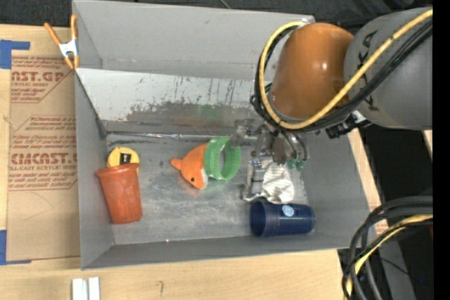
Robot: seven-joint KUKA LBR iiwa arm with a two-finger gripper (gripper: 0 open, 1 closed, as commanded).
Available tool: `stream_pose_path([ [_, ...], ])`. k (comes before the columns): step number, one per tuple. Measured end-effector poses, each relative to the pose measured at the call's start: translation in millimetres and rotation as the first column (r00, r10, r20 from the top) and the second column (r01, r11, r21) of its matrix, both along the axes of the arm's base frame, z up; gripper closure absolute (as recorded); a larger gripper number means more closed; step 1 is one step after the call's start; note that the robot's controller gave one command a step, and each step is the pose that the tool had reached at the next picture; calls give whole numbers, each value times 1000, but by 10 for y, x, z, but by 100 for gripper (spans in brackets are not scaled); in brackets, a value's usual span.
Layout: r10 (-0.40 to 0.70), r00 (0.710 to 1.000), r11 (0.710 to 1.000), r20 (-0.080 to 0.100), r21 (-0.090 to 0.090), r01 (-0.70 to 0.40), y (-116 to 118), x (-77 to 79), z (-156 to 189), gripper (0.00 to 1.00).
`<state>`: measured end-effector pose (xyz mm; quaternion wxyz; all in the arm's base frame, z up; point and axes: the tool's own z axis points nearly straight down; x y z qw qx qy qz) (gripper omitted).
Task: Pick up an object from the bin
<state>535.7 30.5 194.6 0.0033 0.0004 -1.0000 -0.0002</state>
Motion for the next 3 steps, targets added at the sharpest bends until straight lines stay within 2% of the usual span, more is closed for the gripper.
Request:
stream_pose_path([
  [1,-1,1000,1000,8,0,1,-1,15,46,0],
  [2,104,994,995,13,-1,-104,53,255,-586,0],
  [3,152,988,988,7,-1,-152,79,494,-579,0],
])
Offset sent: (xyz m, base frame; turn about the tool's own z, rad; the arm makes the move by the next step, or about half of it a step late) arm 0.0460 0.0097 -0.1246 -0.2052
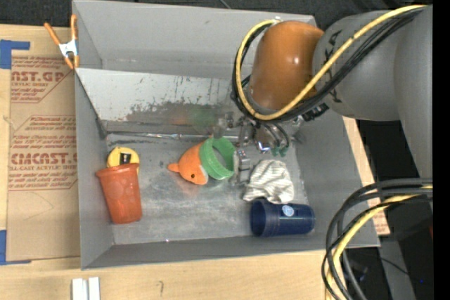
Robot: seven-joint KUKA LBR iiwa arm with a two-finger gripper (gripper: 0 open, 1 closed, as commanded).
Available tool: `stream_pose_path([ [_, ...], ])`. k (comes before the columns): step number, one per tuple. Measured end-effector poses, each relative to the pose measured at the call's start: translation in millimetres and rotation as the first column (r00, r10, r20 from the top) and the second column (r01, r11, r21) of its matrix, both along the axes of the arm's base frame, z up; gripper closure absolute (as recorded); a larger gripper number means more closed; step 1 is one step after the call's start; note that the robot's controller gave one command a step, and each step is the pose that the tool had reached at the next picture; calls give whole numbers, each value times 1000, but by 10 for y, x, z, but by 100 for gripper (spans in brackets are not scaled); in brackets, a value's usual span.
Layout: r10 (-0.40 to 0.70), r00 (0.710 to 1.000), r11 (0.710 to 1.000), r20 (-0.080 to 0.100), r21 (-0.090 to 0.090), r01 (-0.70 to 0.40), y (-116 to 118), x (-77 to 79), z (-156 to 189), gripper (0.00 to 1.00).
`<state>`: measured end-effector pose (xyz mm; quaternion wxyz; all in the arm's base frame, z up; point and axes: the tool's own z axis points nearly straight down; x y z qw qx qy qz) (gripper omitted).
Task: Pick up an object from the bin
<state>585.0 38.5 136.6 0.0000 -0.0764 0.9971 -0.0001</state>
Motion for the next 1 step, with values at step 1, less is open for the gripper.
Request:
stream_pose_path([
  [1,81,997,997,2,0,-81,241,-103,-160,0],
])
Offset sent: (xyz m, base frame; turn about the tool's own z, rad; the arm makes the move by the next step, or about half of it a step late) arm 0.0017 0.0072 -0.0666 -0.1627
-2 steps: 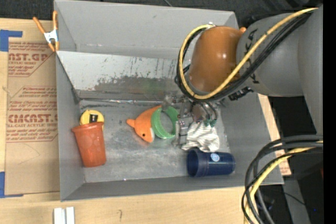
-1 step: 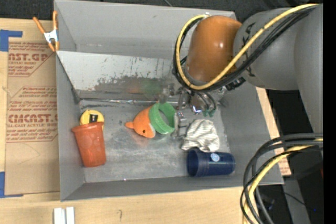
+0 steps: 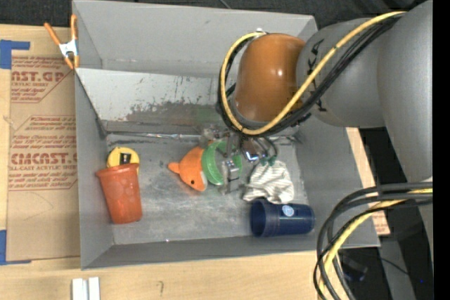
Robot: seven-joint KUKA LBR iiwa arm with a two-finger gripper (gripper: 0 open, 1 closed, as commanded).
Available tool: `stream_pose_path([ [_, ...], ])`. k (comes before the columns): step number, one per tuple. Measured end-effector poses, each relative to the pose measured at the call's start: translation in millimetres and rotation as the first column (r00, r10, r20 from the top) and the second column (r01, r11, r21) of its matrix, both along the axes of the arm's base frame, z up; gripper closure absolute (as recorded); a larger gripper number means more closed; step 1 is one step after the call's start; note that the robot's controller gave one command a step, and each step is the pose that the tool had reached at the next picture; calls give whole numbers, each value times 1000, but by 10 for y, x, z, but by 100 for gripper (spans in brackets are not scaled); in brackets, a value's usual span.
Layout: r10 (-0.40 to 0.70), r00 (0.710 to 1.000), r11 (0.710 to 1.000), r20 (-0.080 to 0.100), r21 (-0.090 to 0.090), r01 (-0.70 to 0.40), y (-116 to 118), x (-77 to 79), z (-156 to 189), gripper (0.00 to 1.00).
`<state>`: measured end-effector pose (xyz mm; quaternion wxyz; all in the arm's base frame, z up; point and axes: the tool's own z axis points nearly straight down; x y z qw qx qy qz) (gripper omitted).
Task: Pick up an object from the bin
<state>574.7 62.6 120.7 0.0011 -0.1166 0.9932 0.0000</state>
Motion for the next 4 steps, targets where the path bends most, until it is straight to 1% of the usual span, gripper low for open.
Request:
stream_pose_path([
  [1,79,997,997,7,1,-79,-134,126,-449,0],
  [2,19,1000,1000,5,2,-19,265,137,-486,100],
  [3,18,1000,1000,6,3,-18,265,137,-486,100],
  [4,18,1000,1000,1,2,-18,263,124,-441,100],
])
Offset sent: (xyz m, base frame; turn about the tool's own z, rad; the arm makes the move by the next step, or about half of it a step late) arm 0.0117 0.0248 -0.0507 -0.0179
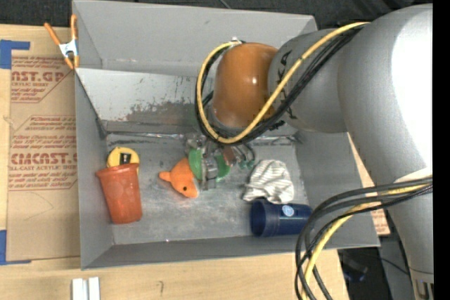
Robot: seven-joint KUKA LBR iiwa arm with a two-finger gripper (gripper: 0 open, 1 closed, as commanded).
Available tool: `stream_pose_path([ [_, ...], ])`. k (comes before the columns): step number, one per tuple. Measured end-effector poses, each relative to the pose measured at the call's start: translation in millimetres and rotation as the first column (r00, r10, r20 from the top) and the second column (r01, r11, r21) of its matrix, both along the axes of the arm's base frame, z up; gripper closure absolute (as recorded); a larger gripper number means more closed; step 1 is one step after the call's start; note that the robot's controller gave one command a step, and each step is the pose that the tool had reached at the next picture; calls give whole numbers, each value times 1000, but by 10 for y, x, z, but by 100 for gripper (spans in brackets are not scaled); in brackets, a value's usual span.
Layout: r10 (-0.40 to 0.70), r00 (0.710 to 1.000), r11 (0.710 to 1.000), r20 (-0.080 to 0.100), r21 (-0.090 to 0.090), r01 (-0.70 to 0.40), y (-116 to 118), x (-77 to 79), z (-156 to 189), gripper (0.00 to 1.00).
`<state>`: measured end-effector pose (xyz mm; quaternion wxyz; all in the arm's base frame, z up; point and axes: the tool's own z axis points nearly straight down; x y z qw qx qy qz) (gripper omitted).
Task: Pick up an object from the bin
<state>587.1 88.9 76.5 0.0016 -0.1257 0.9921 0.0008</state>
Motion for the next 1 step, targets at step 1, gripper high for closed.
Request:
stream_pose_path([
  [1,0,1000,1000,-3,-1,0,1,-5,147,100],
])
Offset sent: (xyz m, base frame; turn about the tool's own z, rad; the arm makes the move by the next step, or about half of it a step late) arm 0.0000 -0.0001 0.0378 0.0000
